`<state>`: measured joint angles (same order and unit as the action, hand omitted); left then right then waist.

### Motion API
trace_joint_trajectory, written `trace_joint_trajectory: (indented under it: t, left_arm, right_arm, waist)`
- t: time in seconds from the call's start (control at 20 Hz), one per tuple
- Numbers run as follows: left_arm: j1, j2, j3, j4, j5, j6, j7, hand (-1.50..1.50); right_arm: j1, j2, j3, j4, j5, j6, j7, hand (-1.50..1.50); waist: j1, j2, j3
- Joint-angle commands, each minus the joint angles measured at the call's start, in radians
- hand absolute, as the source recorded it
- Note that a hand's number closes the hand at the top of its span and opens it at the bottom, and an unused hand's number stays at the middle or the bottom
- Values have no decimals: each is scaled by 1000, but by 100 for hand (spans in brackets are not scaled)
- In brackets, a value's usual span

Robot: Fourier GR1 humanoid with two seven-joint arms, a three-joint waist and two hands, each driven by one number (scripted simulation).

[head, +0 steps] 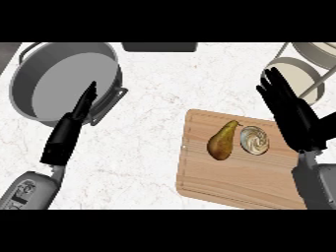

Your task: Pick the cupcake from the cutting board and place it in the tiered basket

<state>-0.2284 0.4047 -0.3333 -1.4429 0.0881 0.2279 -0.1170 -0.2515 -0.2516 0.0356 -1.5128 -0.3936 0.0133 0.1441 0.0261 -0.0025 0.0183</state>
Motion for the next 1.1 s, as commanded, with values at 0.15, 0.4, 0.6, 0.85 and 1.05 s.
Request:
trace_joint_trajectory:
  t: [0.15,0.4,0.6,0.85,1.05]
  left_arm:
    - [84,20,96,-28,116,-23,111,0]
    - [123,-3,133,8,205,-46,154,0]
    - [125,17,154,-51,241,-70,230,0]
    - [124,15,174,-49,243,-81,226,0]
    - [163,26,167,-85,249,-80,250,0]
  right_arm:
    - [-2,24,124,-180,116,81,-182,150]
    - [115,-1,28,-56,412,-294,-118,-150]
    - [186,86,128,-107,574,-431,-216,-150]
    - [189,-67,176,-225,747,-393,-86,-150]
    - [186,-261,193,-268,924,-279,109,-150]
  waist:
    - [-10,-6,-18]
    - [-41,1,-22]
    - [-27,-1,-19]
    - [-38,-3,-20]
    - [-41,-10,-24]
